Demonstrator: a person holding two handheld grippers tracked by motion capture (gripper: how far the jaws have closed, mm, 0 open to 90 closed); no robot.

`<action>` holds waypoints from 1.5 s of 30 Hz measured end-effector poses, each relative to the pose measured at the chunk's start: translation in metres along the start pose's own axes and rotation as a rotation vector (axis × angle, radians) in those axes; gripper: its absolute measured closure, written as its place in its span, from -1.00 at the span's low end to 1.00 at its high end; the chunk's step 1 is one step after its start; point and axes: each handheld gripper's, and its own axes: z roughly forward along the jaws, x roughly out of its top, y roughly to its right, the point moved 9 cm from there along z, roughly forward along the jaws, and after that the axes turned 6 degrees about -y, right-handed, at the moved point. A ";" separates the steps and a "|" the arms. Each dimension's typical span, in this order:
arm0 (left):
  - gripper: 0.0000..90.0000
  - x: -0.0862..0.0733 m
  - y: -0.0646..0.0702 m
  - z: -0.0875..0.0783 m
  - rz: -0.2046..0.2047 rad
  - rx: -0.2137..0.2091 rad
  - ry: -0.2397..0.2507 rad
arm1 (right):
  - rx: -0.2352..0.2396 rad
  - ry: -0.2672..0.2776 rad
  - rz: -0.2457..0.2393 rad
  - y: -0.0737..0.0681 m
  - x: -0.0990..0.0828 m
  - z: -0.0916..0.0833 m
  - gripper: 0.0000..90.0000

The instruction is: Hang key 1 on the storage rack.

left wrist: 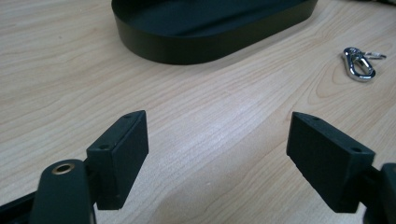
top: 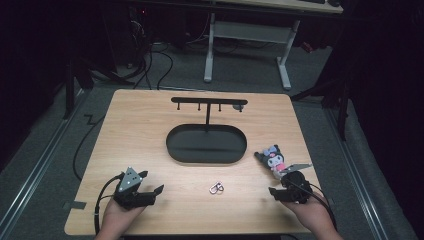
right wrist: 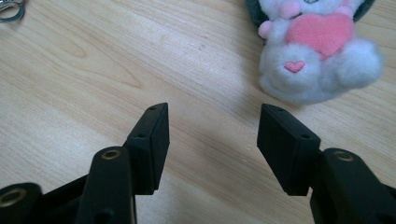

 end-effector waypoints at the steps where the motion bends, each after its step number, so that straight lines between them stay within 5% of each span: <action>1: -0.53 0.000 0.000 0.000 0.000 0.000 0.000 | 0.000 0.000 0.000 0.000 0.000 0.000 -0.04; 15: -0.54 -0.002 0.008 -0.003 0.018 -0.004 0.008 | 0.014 -0.094 -0.027 0.008 0.003 -0.011 -0.19; 20: -0.54 -0.003 0.009 -0.002 0.025 -0.011 0.005 | -0.035 -0.140 -0.056 0.016 0.000 -0.013 -0.31; 28: -0.54 -0.003 0.010 -0.005 0.027 -0.027 0.012 | -0.013 -0.139 0.010 0.026 0.016 -0.015 -0.48; 45: -0.53 0.001 0.012 -0.004 0.042 -0.049 0.021 | -0.011 -0.226 0.018 0.052 0.044 0.006 -0.56</action>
